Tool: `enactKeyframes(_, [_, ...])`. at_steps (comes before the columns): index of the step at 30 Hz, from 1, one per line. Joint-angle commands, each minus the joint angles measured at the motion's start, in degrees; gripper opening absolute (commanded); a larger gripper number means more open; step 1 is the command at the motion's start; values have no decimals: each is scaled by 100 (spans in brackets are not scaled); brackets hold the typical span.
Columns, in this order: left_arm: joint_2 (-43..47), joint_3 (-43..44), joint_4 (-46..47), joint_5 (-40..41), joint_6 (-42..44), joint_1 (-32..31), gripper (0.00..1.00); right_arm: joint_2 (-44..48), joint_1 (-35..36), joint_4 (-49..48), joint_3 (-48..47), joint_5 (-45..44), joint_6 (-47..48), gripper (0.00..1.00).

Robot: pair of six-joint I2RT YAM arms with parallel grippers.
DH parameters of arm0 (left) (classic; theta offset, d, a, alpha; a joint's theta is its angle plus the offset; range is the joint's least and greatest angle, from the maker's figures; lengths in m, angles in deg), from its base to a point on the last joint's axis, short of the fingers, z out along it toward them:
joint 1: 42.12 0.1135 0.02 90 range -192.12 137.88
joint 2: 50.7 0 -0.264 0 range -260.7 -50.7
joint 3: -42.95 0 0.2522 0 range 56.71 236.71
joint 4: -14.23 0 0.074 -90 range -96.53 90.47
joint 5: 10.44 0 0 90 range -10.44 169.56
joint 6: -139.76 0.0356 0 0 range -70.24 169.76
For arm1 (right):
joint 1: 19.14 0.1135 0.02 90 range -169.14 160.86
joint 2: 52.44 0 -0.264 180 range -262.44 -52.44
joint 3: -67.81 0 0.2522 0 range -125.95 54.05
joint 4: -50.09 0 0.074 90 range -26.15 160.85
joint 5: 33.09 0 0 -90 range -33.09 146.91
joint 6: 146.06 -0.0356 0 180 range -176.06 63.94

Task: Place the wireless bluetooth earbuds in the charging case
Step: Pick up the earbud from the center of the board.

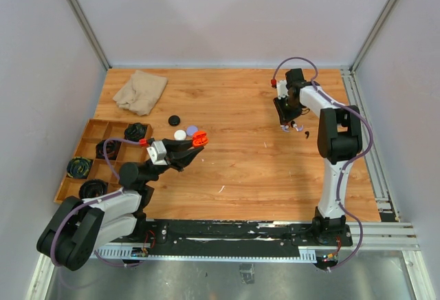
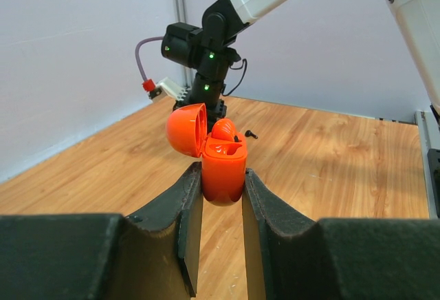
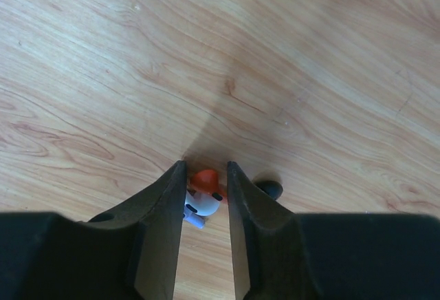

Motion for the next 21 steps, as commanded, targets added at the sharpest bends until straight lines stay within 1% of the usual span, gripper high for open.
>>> enactKeyframes(1, [50,-38,140,-20,66,-44,0,-98,-48,232,-29,-393,-157,33])
enactKeyframes(6, [50,-29,117,-20,94,-82,0,160,-111,229,326,-519,-125,36])
enactKeyframes(15, [67,-29,101,-38,94,-114,0,342,-135,227,660,-529,-244,36])
enactKeyframes(21, [92,-29,99,-29,103,-123,0,219,-144,152,498,-384,-253,34])
